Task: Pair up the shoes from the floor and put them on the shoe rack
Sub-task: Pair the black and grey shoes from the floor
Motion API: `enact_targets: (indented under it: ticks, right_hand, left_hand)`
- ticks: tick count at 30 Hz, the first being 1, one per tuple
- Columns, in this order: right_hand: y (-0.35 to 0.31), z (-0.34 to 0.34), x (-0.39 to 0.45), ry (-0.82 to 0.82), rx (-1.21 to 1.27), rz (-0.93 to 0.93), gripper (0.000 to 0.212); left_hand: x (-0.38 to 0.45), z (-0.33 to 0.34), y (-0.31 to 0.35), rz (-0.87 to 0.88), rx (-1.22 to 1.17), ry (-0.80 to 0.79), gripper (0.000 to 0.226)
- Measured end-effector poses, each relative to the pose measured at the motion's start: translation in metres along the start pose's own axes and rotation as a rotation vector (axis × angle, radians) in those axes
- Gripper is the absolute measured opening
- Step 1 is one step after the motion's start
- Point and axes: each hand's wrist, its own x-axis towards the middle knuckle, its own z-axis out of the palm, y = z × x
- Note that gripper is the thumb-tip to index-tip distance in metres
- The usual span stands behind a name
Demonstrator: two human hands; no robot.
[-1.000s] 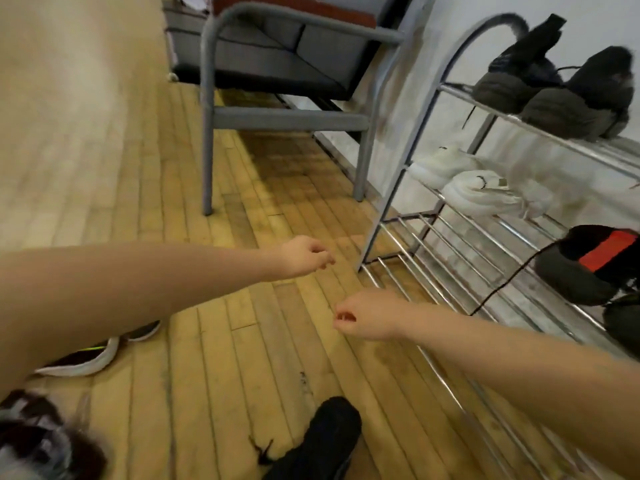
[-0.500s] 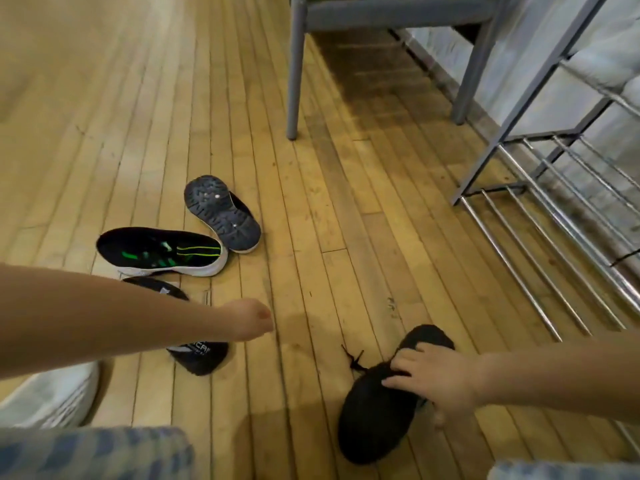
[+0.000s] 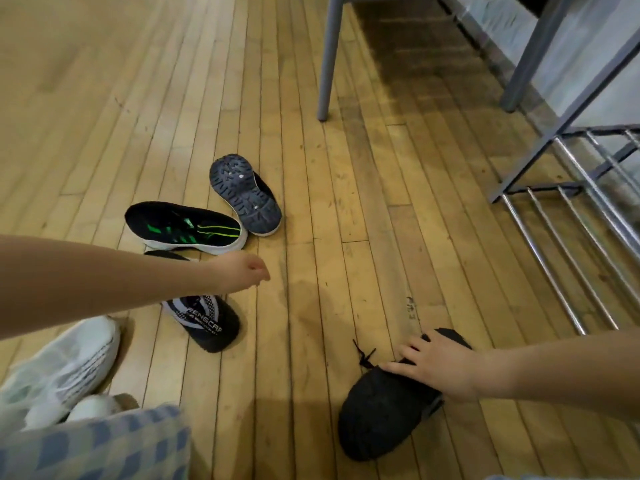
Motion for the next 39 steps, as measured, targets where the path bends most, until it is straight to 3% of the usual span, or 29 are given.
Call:
enact_targets:
  ticks: [2, 5, 8, 10, 13, 19, 25, 29, 34, 37, 39]
  right_hand:
    - [0.013, -0.013, 0.004, -0.065, 0.269, 0.000, 0.098]
    - [0.020, -0.037, 0.008, -0.211, 0.902, 0.092, 0.089]
    - [0.001, -0.055, 0.011, -0.254, 1.510, 0.190, 0.063]
    - [-0.007, -0.064, 0.008, -0.278, 1.779, 0.214, 0.045]
    - [-0.011, -0.076, 0.001, -0.255, 2.028, 0.323, 0.048]
    - [-0.018, -0.105, 0.022, -0.128, 2.113, 0.418, 0.052]
    - [-0.018, -0.160, 0.063, -0.002, 2.195, 0.294, 0.037]
    - [-0.013, -0.181, 0.096, 0.062, 2.275, 0.336, 0.035]
    - [-0.004, -0.166, 0.120, 0.063, 2.153, 0.467, 0.051]
    - [-0.002, -0.146, 0.122, 0.071, 2.060, 0.487, 0.068]
    - [-0.006, -0.138, 0.122, 0.110, 1.977, 0.487, 0.061]
  left_hand:
    - [0.001, -0.005, -0.010, -0.006, -0.025, 0.009, 0.025]
    - [-0.005, -0.014, -0.026, -0.022, -0.027, 0.018, 0.021]
    - [-0.010, -0.021, -0.054, -0.082, -0.076, 0.038, 0.019]
    - [-0.010, -0.019, -0.072, -0.146, -0.096, 0.051, 0.021]
    - [-0.007, -0.008, -0.090, -0.221, -0.145, 0.030, 0.026]
    - [-0.012, 0.014, -0.135, -0.361, -0.383, 0.087, 0.016]
    - [-0.021, 0.021, -0.174, -0.416, -0.641, 0.147, 0.021]
    - [-0.024, 0.018, -0.191, -0.498, -0.808, 0.193, 0.028]
    - [-0.014, 0.021, -0.192, -0.560, -1.017, 0.088, 0.043]
    - [-0.006, 0.025, -0.183, -0.577, -1.140, 0.123, 0.041]
    - [0.000, 0.027, -0.180, -0.581, -1.233, 0.165, 0.030]
